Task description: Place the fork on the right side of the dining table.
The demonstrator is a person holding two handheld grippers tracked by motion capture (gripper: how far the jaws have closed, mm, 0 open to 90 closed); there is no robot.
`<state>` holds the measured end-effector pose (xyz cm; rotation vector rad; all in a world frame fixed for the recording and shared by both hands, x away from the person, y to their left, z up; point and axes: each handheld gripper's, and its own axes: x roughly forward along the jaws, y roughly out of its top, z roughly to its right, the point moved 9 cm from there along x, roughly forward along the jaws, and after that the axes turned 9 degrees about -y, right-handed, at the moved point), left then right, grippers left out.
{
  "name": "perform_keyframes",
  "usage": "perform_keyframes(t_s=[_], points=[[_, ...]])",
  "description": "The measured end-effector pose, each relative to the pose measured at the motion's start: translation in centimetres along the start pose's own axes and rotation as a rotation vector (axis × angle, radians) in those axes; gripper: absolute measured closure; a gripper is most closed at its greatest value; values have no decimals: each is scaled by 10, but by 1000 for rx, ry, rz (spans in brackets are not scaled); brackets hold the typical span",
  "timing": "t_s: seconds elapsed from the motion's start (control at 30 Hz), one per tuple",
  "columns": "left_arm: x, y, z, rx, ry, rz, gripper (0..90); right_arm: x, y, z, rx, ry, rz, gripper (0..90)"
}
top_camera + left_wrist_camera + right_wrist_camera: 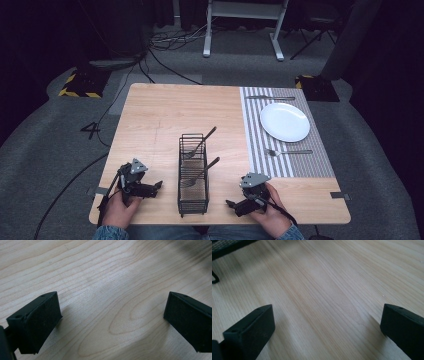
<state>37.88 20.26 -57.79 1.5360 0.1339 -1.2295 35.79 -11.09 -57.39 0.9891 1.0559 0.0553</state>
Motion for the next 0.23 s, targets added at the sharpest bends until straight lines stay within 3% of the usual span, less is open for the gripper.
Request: perform_keyframes(t_s=[0.23], points=[[0, 0, 0, 0, -2, -4, 11, 0, 0, 0, 3, -4, 0, 0]])
